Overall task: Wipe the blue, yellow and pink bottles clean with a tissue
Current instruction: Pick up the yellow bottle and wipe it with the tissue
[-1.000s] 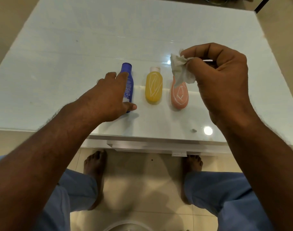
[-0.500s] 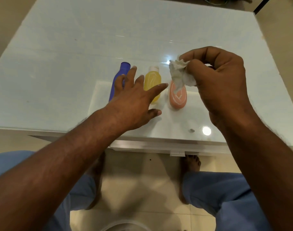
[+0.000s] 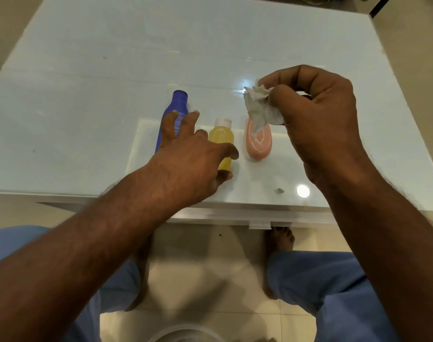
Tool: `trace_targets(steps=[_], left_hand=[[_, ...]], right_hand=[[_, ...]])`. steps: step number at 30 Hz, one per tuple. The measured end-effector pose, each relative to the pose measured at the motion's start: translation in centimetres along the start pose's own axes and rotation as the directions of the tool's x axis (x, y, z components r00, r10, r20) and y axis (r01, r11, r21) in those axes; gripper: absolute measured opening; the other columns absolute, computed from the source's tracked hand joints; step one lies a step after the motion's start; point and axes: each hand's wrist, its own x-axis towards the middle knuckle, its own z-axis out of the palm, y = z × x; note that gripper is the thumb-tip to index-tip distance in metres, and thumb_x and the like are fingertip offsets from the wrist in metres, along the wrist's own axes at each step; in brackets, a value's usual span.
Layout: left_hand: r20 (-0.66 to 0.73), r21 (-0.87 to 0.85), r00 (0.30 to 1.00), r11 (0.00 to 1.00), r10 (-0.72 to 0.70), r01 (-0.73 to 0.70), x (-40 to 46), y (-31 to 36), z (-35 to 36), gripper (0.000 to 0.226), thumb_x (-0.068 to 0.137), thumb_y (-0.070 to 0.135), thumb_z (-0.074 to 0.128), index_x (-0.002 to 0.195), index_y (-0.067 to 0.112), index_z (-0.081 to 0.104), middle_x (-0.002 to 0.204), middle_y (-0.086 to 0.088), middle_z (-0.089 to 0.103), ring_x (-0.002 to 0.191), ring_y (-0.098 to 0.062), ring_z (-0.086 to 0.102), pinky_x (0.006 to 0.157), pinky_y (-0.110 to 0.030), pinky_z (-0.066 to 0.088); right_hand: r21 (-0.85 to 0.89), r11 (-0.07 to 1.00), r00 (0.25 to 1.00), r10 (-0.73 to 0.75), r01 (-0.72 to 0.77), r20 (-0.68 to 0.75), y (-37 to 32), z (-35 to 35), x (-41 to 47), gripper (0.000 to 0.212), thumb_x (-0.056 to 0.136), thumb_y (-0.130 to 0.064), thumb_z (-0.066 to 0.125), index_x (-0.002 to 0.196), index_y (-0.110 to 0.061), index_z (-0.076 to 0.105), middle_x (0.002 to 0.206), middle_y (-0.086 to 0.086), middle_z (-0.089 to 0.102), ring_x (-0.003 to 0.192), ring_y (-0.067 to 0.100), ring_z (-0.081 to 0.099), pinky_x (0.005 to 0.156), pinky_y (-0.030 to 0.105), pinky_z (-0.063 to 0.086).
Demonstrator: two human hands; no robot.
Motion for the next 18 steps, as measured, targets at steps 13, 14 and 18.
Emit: trace_targets(steps=[13, 14, 18], left_hand=[[0.005, -0.024, 1.0, 1.0, -0.01, 0.01, -1.9, -0.3, 0.1, 0.114, 0.085, 0.073, 0.062, 0.159, 0.04, -0.018, 0.171, -0.014, 0.014, 0.16, -0.041, -0.005, 0.124, -0.067, 0.005], [-0.015, -0.022, 1.0, 1.0, -0.021, 0.02, -1.5, -0.4, 0.2, 0.121, 0.082, 0.075, 0.065, 0.16, 0.036, -0.021, 0.172, -0.012, 0.007, 0.16, -0.04, -0.01, 0.125, -0.067, 0.004], [-0.043, -0.017, 0.999, 0.999, -0.03, 0.029, 0.3, -0.4, 0.7, 0.137, 0.074, 0.081, 0.068, 0.16, 0.027, -0.024, 0.175, -0.007, -0.004, 0.159, -0.039, -0.016, 0.125, -0.067, 0.001]], right_hand=[[-0.001, 1.0, 1.0, -0.013, 0.013, -0.002, 0.0, 0.2, 0.0, 0.019, 0.096, -0.015, 0.068, 0.095, -0.028, 0.083, 0.095, -0.013, 0.082, 0.092, 0.003, 0.076, 0.087, 0.029, 0.066], [-0.007, 1.0, 1.0, -0.012, 0.012, -0.002, 0.0, 0.2, 0.0, 0.019, 0.096, -0.016, 0.068, 0.095, -0.029, 0.082, 0.095, -0.014, 0.081, 0.092, 0.003, 0.076, 0.088, 0.029, 0.066], [-0.029, 1.0, 1.0, -0.01, 0.01, 0.001, 0.1, 0.3, -0.1, 0.018, 0.098, -0.018, 0.069, 0.096, -0.03, 0.082, 0.095, -0.016, 0.08, 0.094, 0.002, 0.076, 0.089, 0.028, 0.066]])
